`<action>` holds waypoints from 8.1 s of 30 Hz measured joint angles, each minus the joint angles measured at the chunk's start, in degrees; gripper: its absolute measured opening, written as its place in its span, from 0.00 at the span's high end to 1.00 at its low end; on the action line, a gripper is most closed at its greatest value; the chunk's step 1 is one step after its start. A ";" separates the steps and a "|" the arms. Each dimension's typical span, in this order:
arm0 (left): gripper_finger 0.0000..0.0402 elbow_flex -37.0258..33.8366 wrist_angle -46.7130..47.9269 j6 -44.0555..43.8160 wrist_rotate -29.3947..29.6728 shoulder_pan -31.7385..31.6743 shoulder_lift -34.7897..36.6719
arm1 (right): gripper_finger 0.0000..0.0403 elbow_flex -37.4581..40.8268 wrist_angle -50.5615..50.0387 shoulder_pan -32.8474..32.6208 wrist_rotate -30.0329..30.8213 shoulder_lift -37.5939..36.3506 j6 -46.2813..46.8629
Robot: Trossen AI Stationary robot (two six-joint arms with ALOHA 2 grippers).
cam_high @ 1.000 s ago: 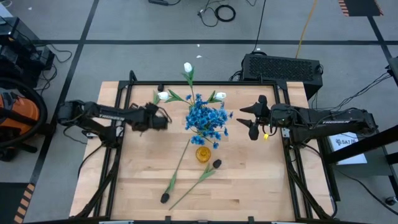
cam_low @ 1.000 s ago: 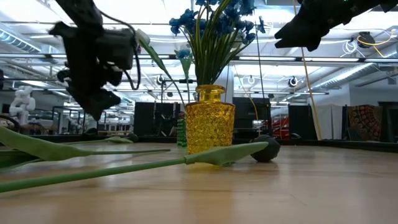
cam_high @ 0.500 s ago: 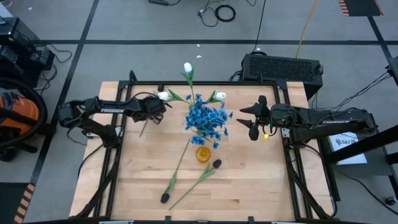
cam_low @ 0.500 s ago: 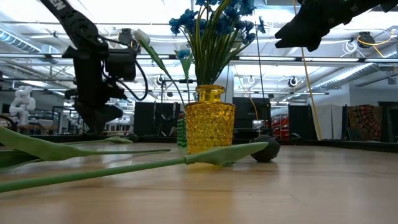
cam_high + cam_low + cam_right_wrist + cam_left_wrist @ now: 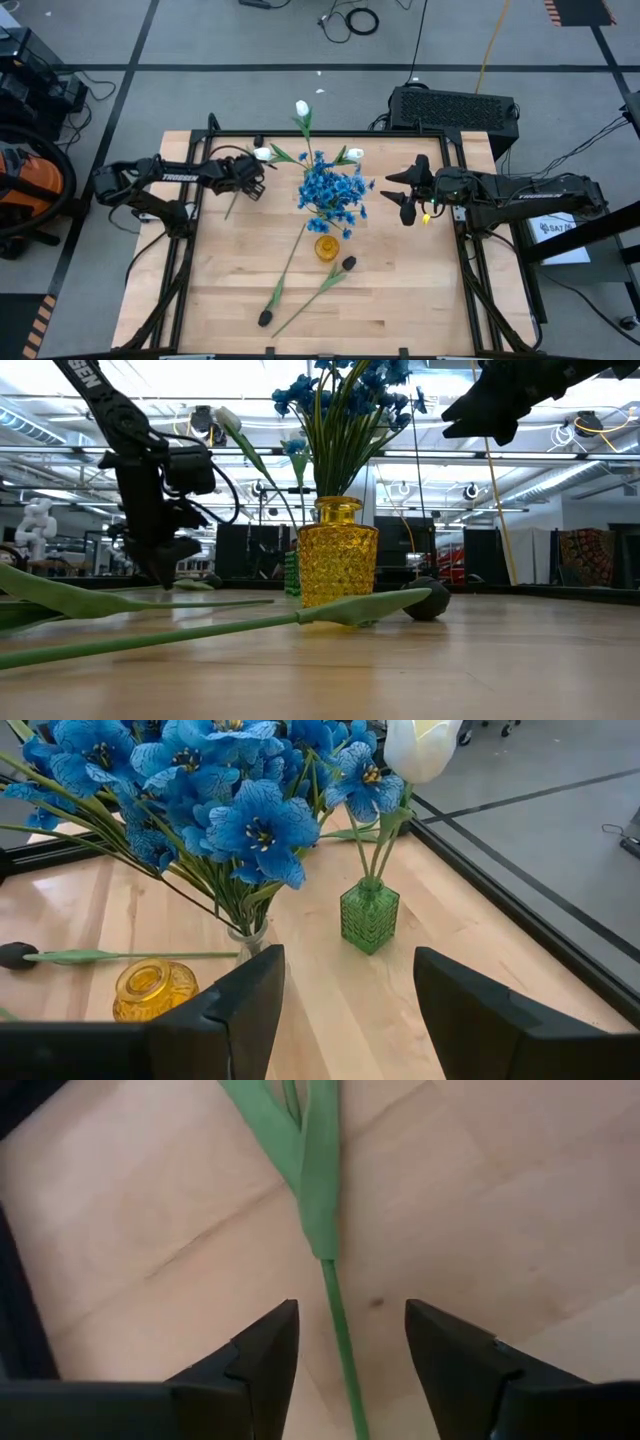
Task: Sort flowers into vase by color
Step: Put the top left black flower into the yellow vase
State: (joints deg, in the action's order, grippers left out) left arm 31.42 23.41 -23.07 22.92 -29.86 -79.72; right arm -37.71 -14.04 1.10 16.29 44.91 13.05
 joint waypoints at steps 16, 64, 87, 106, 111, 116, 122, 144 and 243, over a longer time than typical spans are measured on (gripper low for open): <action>0.86 -0.05 -1.17 1.53 -5.78 -3.98 -0.54 | 0.47 0.00 0.02 -0.09 -0.11 0.00 -0.01; 1.00 4.75 0.93 11.71 0.08 -2.45 49.97 | 0.47 0.00 8.39 -0.09 -3.98 0.02 0.36; 1.00 3.62 -33.92 9.88 -44.46 15.15 59.08 | 0.47 0.00 34.60 -7.81 -7.09 0.02 -6.17; 1.00 1.98 -71.54 24.60 -35.78 36.88 31.47 | 0.47 -20.94 29.12 -12.13 -5.58 26.61 -12.29; 1.00 3.41 -76.26 30.10 -32.12 41.44 25.18 | 0.47 -28.12 28.48 -12.37 -4.72 36.17 -11.49; 1.00 5.36 -76.97 35.68 -26.55 44.59 20.81 | 0.45 -33.39 26.74 -13.27 -4.35 42.20 -13.45; 1.00 7.12 -77.06 38.78 -25.60 45.65 17.07 | 0.41 -34.36 25.87 -13.23 -4.31 43.98 -15.76; 1.00 7.99 -89.48 42.49 -24.23 45.65 7.74 | 0.38 -34.36 27.56 -14.73 -4.63 44.02 -17.84; 0.97 21.48 -38.82 31.93 -23.71 50.35 16.29 | 0.63 -34.34 12.12 -23.08 -2.67 34.82 -7.68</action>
State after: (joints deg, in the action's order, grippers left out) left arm 52.90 -15.42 8.86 -0.79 20.48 -63.43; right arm -72.05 -1.92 -21.98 13.63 79.72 5.37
